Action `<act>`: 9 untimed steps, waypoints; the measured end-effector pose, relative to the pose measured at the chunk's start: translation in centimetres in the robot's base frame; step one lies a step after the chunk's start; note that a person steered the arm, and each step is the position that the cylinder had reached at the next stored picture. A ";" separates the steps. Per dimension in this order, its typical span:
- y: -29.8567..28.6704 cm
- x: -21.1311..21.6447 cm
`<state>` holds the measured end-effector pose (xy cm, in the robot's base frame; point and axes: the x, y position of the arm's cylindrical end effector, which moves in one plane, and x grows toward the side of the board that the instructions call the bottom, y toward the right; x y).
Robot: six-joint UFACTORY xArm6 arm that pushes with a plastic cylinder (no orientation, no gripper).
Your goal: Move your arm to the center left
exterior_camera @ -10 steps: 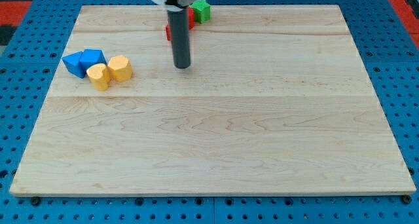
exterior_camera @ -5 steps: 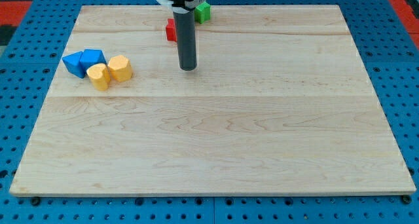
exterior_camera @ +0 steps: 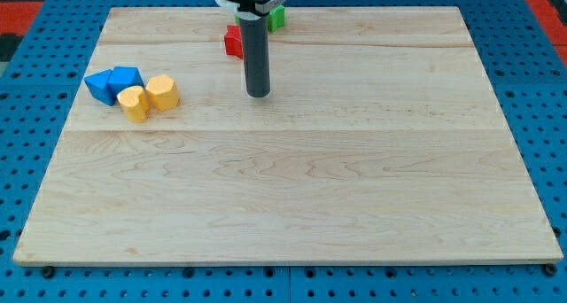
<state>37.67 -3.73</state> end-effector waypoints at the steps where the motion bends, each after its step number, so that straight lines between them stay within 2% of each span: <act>1: 0.3 0.0; 3: 3.7 1.6; 4: 6.3 5.6; 5: 3.5 8.0; 6: -2.3 13.9; 7: -14.4 14.7; 8: -21.9 12.2; 9: -22.0 8.0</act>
<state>45.65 -25.69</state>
